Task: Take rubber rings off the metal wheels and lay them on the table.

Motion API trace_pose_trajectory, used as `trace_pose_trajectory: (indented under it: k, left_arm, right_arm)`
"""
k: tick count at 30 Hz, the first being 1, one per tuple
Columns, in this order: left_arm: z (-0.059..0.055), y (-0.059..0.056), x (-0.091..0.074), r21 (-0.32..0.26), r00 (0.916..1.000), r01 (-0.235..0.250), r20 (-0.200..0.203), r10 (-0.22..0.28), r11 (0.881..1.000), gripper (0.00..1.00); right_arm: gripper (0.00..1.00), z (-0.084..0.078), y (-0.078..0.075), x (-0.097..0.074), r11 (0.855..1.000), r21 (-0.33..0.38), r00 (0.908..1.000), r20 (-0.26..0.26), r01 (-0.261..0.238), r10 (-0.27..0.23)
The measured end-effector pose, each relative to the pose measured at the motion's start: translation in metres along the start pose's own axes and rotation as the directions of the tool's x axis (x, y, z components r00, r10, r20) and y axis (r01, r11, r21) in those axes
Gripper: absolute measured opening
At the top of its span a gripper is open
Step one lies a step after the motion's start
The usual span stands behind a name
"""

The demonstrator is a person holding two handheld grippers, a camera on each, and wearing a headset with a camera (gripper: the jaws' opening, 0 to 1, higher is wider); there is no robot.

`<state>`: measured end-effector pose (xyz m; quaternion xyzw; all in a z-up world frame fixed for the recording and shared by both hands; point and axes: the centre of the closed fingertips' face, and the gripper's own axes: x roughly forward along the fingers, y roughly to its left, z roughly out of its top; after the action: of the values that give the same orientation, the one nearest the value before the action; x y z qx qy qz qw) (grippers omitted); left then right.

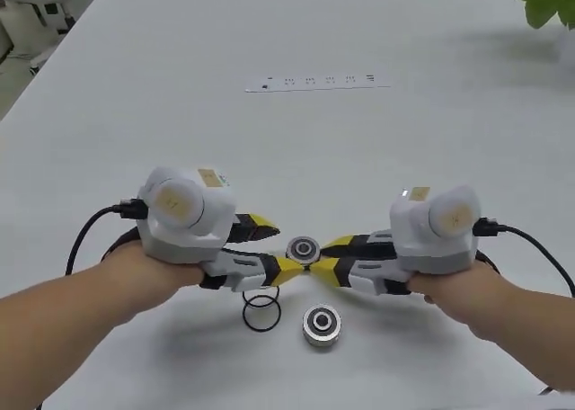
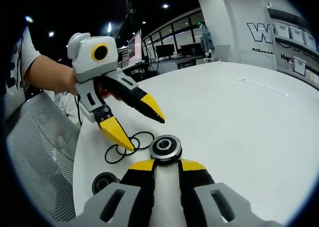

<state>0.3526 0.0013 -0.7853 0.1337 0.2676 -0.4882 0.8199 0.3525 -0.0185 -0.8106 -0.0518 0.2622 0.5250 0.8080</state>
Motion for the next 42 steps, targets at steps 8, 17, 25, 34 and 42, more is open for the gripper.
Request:
trace_pose_trajectory:
  k: [8,17,25,34,42]
  left_arm:
    - [0.003,0.0,0.007,0.0,1.0,0.005,-0.001,-0.005,1.0,0.32]
    - [0.003,-0.001,0.016,0.022,0.9998,0.012,-0.015,-0.012,1.0,0.22]
    - [0.001,-0.001,0.017,0.042,0.9996,0.014,-0.027,-0.013,0.999,0.17]
    - [0.002,0.0,0.02,0.046,0.9998,-0.006,-0.02,0.007,0.999,0.14]
    - [0.001,0.0,0.019,0.055,0.9998,-0.007,-0.02,0.008,0.998,0.13]
  right_arm:
    - [0.14,0.0,0.0,0.0,1.0,0.003,1.0,0.005,0.0,0.0]
    - [0.14,0.0,0.0,0.001,1.0,0.004,1.0,0.009,-0.001,0.001]
    - [0.13,-0.001,-0.001,0.001,1.0,0.008,0.9999,0.015,-0.003,0.003]
    - [0.13,-0.001,-0.001,0.002,1.0,0.006,0.9999,0.015,-0.003,0.003]
    - [0.12,-0.001,-0.002,0.001,1.0,0.013,0.9999,0.01,-0.006,0.006]
